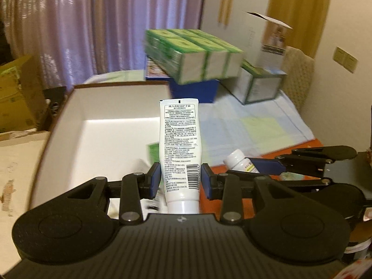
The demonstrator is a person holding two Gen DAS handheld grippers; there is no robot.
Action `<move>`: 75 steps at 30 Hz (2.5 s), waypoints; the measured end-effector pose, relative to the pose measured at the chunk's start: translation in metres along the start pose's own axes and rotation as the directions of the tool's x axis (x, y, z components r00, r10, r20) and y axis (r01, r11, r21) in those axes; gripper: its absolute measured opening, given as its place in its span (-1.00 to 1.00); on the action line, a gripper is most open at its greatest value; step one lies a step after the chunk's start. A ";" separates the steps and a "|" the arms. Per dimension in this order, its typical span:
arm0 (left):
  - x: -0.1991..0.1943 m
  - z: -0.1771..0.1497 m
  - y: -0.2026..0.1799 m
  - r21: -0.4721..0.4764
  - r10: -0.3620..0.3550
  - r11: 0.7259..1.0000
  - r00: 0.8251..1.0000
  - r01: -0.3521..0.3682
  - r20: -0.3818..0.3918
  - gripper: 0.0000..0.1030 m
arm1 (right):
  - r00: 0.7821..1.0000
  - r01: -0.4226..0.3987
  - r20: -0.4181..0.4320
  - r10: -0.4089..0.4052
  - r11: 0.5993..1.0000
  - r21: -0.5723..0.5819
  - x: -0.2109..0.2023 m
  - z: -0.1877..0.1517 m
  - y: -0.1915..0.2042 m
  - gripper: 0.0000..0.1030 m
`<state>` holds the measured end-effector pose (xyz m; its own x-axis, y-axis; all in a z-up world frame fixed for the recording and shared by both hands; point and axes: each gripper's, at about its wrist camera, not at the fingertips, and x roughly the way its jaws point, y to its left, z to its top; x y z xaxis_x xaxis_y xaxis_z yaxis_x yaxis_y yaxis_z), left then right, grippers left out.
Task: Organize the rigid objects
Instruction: 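Carry the tube and pill bottle over the open cardboard box, then open both tools to drop the tube and pill bottle into the box, then withdraw both tools from the box back over the mat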
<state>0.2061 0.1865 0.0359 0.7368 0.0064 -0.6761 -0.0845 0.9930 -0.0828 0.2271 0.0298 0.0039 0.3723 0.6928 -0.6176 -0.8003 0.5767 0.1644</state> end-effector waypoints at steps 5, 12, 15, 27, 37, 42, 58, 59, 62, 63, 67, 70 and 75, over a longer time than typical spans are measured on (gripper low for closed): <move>0.012 0.013 0.040 -0.012 0.049 0.999 0.999 -0.049 -0.011 -0.39 | 0.999 -0.033 0.004 0.033 0.999 -0.013 0.029 0.023 0.017 -0.54; 0.051 0.027 0.085 0.006 0.081 0.997 0.994 -0.081 -0.072 -0.39 | 0.999 -0.036 -0.035 0.036 0.999 -0.015 0.082 0.052 0.032 -0.54; 0.071 0.032 0.101 0.014 0.085 0.996 0.991 -0.084 -0.104 -0.39 | 0.998 -0.026 -0.058 0.025 0.999 -0.020 0.105 0.061 0.034 -0.54; 0.141 0.051 0.140 0.060 0.081 0.996 0.977 -0.071 -0.197 -0.38 | 0.989 0.035 -0.144 -0.039 0.999 -0.030 0.181 0.088 0.024 -0.54; 0.165 0.052 0.150 0.062 0.062 0.997 0.971 -0.049 -0.230 -0.38 | 0.980 0.060 -0.186 -0.067 0.997 -0.040 0.209 0.097 0.020 -0.54; 0.170 0.052 0.154 0.058 0.063 0.997 0.970 -0.050 -0.237 -0.38 | 0.978 0.067 -0.196 -0.075 0.997 -0.046 0.217 0.099 0.021 -0.54; 0.161 0.059 0.155 0.021 0.041 0.999 0.978 -0.038 -0.203 -0.10 | 0.985 0.095 -0.145 -0.095 0.995 -0.007 0.207 0.108 0.014 -0.22; 0.160 0.060 0.155 0.018 0.038 0.999 0.979 -0.035 -0.201 -0.10 | 0.985 0.098 -0.140 -0.098 0.995 -0.007 0.205 0.108 0.014 -0.15; 0.153 0.060 0.155 0.009 0.030 1.000 0.981 -0.028 -0.191 -0.10 | 0.987 0.094 -0.128 -0.094 0.996 0.001 0.197 0.107 0.012 0.00; 0.150 0.060 0.155 0.007 0.029 1.000 0.982 -0.028 -0.186 -0.08 | 0.988 0.090 -0.125 -0.089 0.996 0.004 0.195 0.107 0.012 0.04; 0.139 0.061 0.152 -0.003 0.024 1.000 0.985 -0.025 -0.170 -0.06 | 0.991 0.080 -0.108 -0.077 0.997 0.016 0.184 0.106 0.012 0.12; 0.128 0.062 0.149 -0.011 0.023 1.000 0.988 -0.025 -0.153 -0.05 | 0.993 0.072 -0.093 -0.069 0.997 0.030 0.175 0.106 0.014 0.16; 0.108 0.064 0.144 -0.026 0.025 0.999 0.992 -0.029 -0.122 -0.01 | 0.996 0.066 -0.063 -0.063 0.996 0.056 0.156 0.105 0.015 0.24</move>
<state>0.3167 0.3375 -0.0023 0.6470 0.0170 -0.7623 -0.1229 0.9890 -0.0822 0.3220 0.1921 -0.0089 0.3918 0.6268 -0.6735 -0.7465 0.6445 0.1656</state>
